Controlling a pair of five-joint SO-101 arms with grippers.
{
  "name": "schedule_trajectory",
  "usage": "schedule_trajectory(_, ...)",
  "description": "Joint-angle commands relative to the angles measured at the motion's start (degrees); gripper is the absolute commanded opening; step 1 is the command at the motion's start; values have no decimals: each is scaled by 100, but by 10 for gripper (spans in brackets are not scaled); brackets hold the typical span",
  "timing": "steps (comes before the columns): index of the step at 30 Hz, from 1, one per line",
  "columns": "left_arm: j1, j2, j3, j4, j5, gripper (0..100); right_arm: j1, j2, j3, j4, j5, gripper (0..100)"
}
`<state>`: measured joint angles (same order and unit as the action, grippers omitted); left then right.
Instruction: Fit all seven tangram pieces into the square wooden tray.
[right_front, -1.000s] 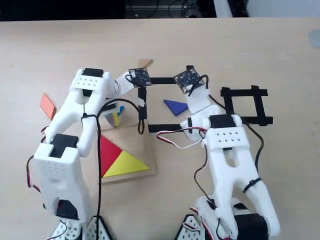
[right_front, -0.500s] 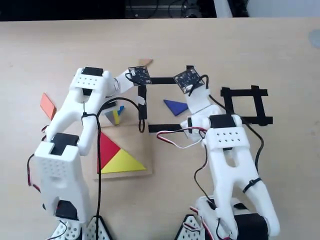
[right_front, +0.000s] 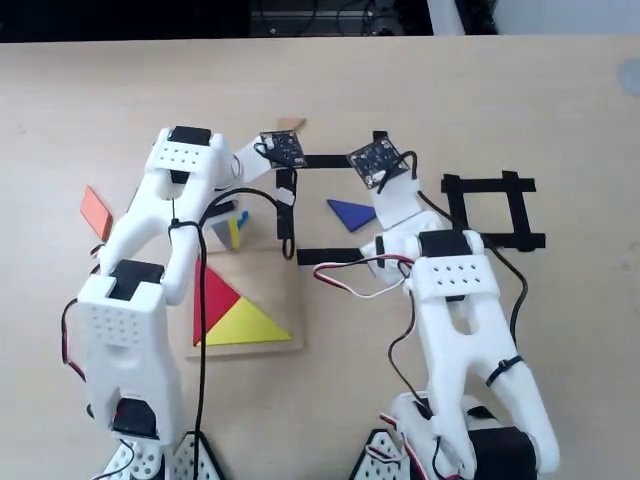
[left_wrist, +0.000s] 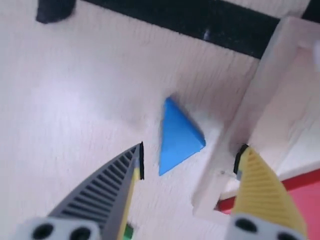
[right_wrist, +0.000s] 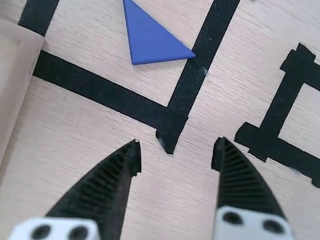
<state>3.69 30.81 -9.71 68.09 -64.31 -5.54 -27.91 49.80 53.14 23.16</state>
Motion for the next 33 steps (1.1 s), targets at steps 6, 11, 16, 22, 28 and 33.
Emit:
schedule_trajectory(6, 13, -536, -31, -97, 141, 307, -132, -163, -13, -79, -35, 243)
schedule_trajectory(11, -4, -492, 189, -633, 202, 307, -132, -163, 40, -79, -35, 243)
schedule_trajectory(16, -57, -360, 435, -1020, 176, 307, -132, -163, 40, -79, -35, 243)
schedule_trajectory(22, -171, -220, 409, -1046, 158, 309, -185, -163, 40, -88, -35, 243)
schedule_trajectory(28, -259, 149, 101, -1046, 149, 309, -185, -163, 40, -88, -35, 243)
schedule_trajectory(33, -251, 475, -101, -1011, 158, 307, -185, -163, 48, -88, -35, 243)
